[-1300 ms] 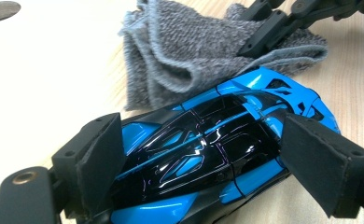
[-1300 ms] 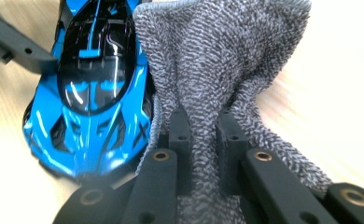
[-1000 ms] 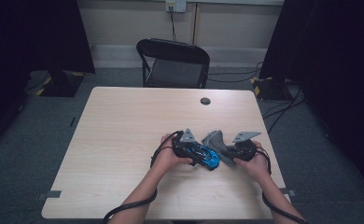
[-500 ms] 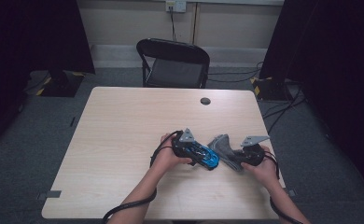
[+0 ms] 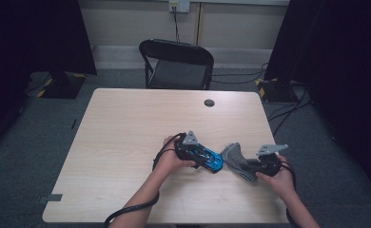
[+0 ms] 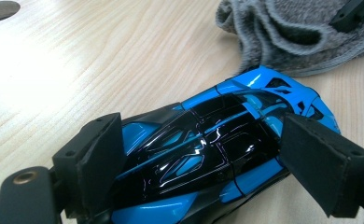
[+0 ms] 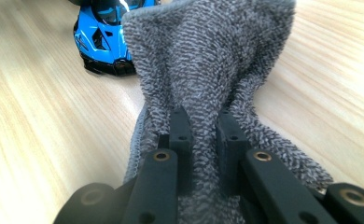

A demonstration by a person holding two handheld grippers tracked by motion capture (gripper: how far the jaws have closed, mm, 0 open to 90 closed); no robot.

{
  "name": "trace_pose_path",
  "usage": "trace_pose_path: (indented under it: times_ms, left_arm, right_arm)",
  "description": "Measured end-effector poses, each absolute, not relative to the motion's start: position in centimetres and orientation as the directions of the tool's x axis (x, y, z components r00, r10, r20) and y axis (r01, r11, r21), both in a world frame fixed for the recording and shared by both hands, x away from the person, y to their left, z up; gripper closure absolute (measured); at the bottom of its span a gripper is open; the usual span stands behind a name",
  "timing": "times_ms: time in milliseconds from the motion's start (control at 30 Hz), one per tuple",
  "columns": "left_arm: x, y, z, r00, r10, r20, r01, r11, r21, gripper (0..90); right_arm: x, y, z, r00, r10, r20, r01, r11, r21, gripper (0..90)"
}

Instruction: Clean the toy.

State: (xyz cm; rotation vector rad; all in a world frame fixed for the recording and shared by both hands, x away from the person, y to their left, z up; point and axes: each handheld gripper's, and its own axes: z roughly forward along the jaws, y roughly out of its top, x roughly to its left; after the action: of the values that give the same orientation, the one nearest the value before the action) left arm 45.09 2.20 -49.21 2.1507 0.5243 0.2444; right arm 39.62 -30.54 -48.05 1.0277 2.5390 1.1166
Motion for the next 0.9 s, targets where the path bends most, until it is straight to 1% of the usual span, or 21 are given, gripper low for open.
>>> trace_pose_path:
  times_ms: [167,267,367,633,900]
  left_arm:
    - [45.1,2.2,-49.2,0.892,0.453,-0.015,0.278,-0.521,0.807,13.9]
    - [45.1,2.2,-49.2,0.892,0.452,-0.016,0.277,-0.519,0.808,13.9]
    - [45.1,2.2,-49.2,0.892,0.451,-0.016,0.278,-0.52,0.808,13.9]
    - [45.1,2.2,-49.3,0.892,0.452,-0.021,0.28,-0.514,0.811,13.9]
    - [45.1,2.2,-49.3,0.893,0.45,-0.02,0.278,-0.514,0.812,14.0]
  right_arm:
    - [39.6,-31.3,-47.1,-0.721,0.684,0.106,0.527,0.443,0.725,80.8]
    - [40.3,-31.5,-46.2,-0.708,0.697,0.113,0.523,0.41,0.747,80.9]
    - [41.3,-31.1,-45.3,-0.703,0.704,0.099,0.51,0.403,0.76,80.9]
    - [44.5,-28.7,-44.4,-0.694,0.716,0.078,0.497,0.397,0.772,80.9]
    - [47.5,-25.2,-45.1,-0.699,0.713,0.059,0.499,0.427,0.754,80.9]
